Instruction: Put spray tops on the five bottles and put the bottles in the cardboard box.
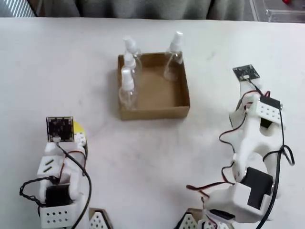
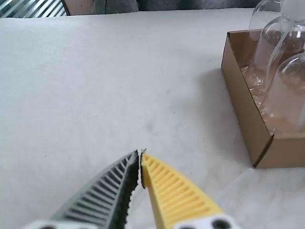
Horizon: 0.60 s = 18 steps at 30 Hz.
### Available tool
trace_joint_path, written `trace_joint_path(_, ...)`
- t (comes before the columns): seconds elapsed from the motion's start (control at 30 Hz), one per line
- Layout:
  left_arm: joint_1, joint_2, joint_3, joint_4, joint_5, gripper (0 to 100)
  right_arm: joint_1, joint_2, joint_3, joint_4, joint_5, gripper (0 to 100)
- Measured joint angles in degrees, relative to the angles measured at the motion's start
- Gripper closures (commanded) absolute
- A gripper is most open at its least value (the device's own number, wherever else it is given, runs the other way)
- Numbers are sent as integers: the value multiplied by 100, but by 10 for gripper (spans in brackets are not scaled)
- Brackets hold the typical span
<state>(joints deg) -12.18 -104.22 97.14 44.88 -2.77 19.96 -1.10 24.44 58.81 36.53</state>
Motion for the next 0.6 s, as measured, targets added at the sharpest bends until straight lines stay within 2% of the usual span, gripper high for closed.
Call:
trace_joint_path(0.37, 0, 0, 0, 0, 0, 978, -202, -9, -273, 501, -26, 740)
trace_joint_path(0.5, 0, 0, 0, 0, 0, 978, -193, -9, -554, 1099, -26, 748)
trace_joint_path(0.6, 0, 0, 0, 0, 0, 978, -193, -70, -659, 1714, -44, 807)
